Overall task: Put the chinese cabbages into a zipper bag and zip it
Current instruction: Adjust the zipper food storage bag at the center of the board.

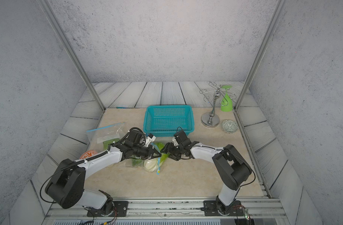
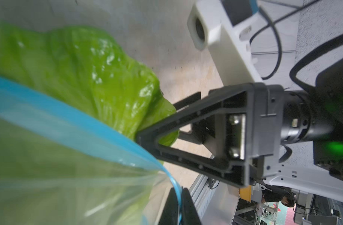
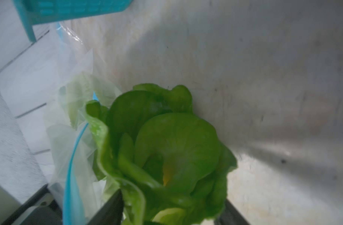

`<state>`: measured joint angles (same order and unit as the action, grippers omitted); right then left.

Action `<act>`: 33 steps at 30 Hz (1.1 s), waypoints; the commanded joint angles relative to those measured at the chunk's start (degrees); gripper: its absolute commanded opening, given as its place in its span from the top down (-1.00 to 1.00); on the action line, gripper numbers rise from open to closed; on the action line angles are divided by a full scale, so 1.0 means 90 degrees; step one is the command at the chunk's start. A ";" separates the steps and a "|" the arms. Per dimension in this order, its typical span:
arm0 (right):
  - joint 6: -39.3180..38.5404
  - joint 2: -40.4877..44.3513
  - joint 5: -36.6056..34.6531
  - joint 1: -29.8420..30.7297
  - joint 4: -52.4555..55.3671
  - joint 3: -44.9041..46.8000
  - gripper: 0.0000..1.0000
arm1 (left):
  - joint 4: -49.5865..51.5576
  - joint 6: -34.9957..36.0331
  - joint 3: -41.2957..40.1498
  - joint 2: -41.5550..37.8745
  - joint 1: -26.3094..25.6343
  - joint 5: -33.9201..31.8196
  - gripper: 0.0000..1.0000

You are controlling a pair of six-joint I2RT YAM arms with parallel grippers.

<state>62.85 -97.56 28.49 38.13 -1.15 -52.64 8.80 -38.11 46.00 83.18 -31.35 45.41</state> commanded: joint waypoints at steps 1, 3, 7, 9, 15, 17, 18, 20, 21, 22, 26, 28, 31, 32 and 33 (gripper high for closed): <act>-0.0480 -0.0159 -0.0375 0.0021 -0.0386 0.0117 0.14 | 0.0870 0.0393 -0.0022 -0.0189 -0.0112 -0.0053 0.69; -0.0903 -0.0063 -0.0287 0.0021 -0.0388 0.0153 0.42 | 0.1800 0.0899 0.0344 -0.0389 -0.0101 -0.0182 0.51; -0.1804 0.0263 -0.0215 0.0021 -0.0351 0.0320 0.62 | 0.3642 0.1706 0.1580 -0.0686 0.0161 -0.0705 0.18; -0.2112 0.0336 -0.0133 0.0021 -0.0332 0.0351 0.65 | 0.4154 0.1868 0.2118 -0.0658 0.0300 -0.1130 0.10; -0.2247 0.0354 0.0307 0.0021 -0.0452 0.0341 0.68 | 0.5570 0.2398 0.3504 0.0419 0.0282 -0.2279 0.09; -0.2265 0.0379 0.0467 0.0021 -0.0473 0.0315 0.69 | 0.5964 0.2627 0.3870 0.0785 0.0177 -0.2589 0.10; -0.2266 0.0390 0.0535 0.0021 -0.0468 0.0298 0.69 | 0.6065 0.2709 0.4004 0.0910 0.0123 -0.2721 0.09; -0.2285 0.0435 0.0657 0.0021 -0.0427 0.0268 0.69 | 0.6121 0.2904 0.4208 0.1085 0.0056 -0.2885 0.03; -0.2311 0.0458 0.0662 0.0021 -0.0378 0.0255 0.69 | 0.6139 0.3010 0.4250 0.1131 0.0056 -0.2977 -0.02; -0.2364 0.0491 0.0681 0.0026 -0.0312 0.0226 0.69 | 0.6156 0.3175 0.4266 0.1158 0.0063 -0.3090 -0.06; -0.2498 0.0617 0.0721 0.0021 -0.0084 0.0129 0.70 | 0.5745 0.3414 0.4120 0.1150 0.0158 -0.2494 -0.13; -0.2550 0.0708 0.0674 0.0021 0.0065 0.0060 0.69 | 0.5603 0.3271 0.4254 0.1273 0.0163 -0.1985 -0.13; -0.2559 0.0808 0.0670 0.0021 0.0187 -0.0023 0.69 | 0.5647 0.3039 0.4577 0.1416 0.0108 -0.1903 -0.06; -0.2536 0.0826 0.0687 0.0021 0.0214 -0.0039 0.69 | 0.5670 0.2998 0.4670 0.1422 0.0095 -0.1985 -0.03; -0.2503 0.0843 0.0716 0.0021 0.0206 -0.0040 0.69 | 0.5714 0.2959 0.4774 0.1441 0.0081 -0.2055 0.00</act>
<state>41.32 -93.03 33.12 38.24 -0.84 -51.53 59.37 -11.44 86.21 95.74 -30.28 25.89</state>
